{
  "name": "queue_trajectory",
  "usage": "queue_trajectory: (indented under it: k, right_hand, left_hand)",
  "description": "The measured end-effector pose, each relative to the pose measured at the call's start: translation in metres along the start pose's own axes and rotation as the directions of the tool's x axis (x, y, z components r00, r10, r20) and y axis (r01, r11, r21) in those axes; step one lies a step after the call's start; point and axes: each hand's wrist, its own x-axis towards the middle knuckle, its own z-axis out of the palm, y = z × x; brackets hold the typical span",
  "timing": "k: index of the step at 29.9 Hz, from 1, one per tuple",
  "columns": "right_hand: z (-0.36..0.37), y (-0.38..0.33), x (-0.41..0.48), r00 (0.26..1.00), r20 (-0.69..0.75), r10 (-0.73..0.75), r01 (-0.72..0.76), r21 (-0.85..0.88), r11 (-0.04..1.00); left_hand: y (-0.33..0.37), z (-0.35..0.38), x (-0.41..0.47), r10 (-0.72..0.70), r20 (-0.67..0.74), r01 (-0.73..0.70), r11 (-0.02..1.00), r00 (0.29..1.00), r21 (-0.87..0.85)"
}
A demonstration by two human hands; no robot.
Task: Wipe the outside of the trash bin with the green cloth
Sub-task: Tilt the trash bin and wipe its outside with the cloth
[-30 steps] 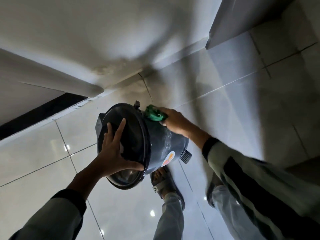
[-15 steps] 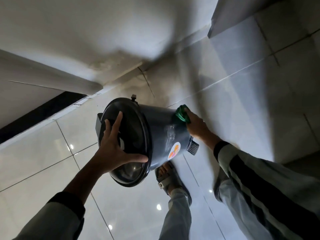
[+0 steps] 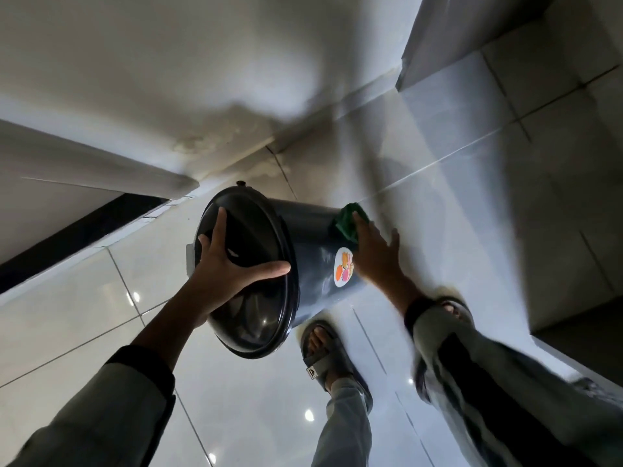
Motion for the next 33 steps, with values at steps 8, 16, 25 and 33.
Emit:
queue_trajectory:
  k: [8, 16, 25, 33]
  right_hand:
    - [-0.042, -0.043, -0.041, 0.972, -0.102, -0.212, 0.235, 0.375, 0.897]
    - [-0.025, -0.032, -0.059, 0.958, -0.235, -0.161, 0.252, 0.435, 0.864]
    - [-0.036, 0.005, 0.031, 0.972, 0.103, 0.21, -0.234, 0.44, 0.867]
    - [-0.047, -0.044, -0.069, 0.931, -0.284, -0.23, 0.358, 0.59, 0.724]
  left_hand:
    - [0.027, 0.008, 0.011, -0.039, -0.055, 0.038, 0.999, 0.998, -0.01]
    - [0.022, 0.015, -0.002, 0.164, 0.049, -0.171, 0.966, 0.985, 0.195]
    - [0.041, 0.017, 0.004, 0.132, 0.053, -0.141, 0.939, 0.99, 0.314]
    - [0.045, 0.002, 0.012, -0.018, -0.06, 0.025, 0.992, 0.998, 0.121]
